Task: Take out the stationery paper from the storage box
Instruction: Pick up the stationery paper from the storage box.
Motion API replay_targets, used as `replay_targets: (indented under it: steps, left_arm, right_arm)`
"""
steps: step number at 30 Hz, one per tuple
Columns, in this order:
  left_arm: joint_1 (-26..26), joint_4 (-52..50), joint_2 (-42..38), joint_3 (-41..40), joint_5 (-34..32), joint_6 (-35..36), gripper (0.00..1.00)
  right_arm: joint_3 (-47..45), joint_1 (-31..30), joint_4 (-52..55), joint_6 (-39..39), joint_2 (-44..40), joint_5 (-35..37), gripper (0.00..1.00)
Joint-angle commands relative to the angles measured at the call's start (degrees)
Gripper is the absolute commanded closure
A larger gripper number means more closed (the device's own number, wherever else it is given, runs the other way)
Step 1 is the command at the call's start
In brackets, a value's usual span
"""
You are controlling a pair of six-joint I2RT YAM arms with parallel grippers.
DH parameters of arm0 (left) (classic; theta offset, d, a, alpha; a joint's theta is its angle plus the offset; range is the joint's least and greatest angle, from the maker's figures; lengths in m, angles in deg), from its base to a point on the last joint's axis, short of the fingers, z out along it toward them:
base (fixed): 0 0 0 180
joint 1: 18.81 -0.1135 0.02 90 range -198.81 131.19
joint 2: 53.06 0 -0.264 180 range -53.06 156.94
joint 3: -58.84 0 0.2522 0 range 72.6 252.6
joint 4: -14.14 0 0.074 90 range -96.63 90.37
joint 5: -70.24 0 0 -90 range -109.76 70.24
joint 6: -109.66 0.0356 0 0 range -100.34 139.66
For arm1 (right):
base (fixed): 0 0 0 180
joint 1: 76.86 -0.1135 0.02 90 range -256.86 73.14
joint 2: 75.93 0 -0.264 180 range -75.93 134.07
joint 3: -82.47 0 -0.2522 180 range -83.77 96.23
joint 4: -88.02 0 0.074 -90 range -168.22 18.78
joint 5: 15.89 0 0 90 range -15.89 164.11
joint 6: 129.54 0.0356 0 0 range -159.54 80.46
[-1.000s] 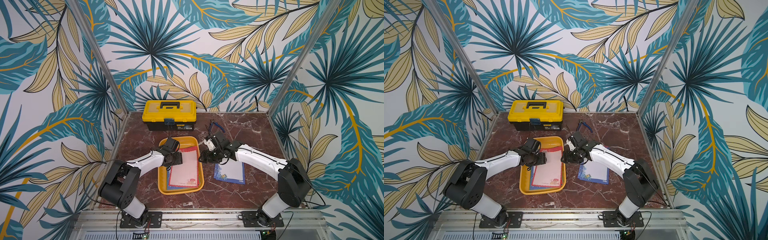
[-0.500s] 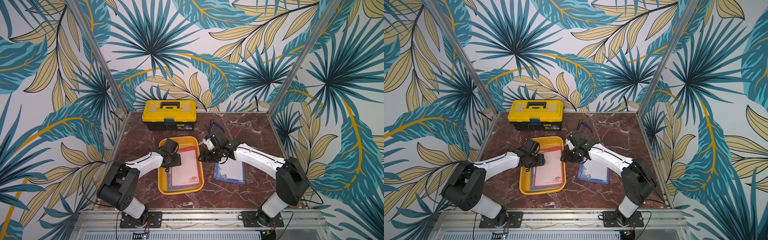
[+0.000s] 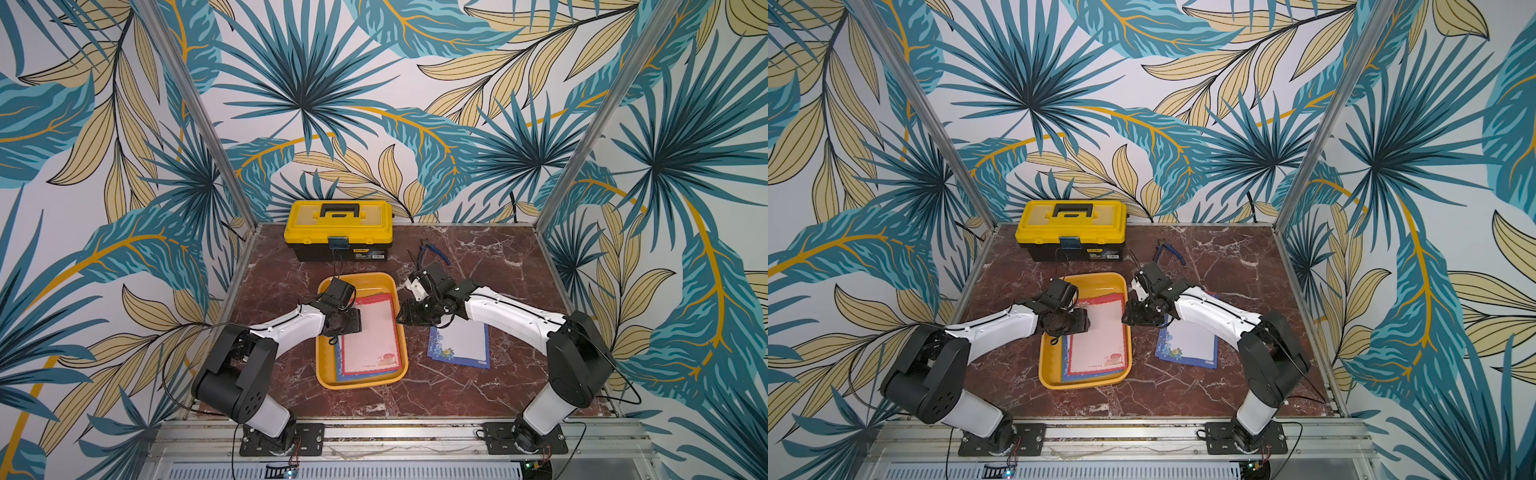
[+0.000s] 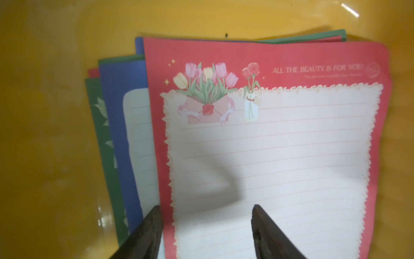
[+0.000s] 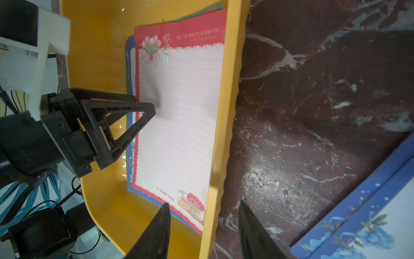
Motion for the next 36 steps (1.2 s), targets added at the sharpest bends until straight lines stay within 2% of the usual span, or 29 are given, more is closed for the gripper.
replay_targets:
  steps: [1,8,18,28,36]
  left_arm:
    - [-0.28,-0.69,-2.97,-1.57,-1.1,-0.31,0.32]
    - [-0.4,-0.71,-2.95,-1.53,-1.53,0.06,0.31]
    - [-0.4,-0.54,0.35,-1.06,1.67,0.13,0.36]
    - [-1.34,1.35,-1.9,-0.51,7.45,-0.4,0.42]
    - [-1.69,2.38,-3.84,-0.68,11.88,-0.84,0.48]
  right_arm:
    - [-0.26,-0.26,-0.89,0.64,1.33,-0.61,0.5]
    - [-0.2,-0.4,-1.29,0.66,1.82,-0.82,0.5]
    - [-0.37,-0.6,-2.17,0.97,3.45,-1.67,0.51]
    - [-0.78,-0.6,-5.06,2.38,5.8,-5.02,0.67]
    - [-0.77,-0.55,-5.86,2.81,6.69,-5.69,0.68]
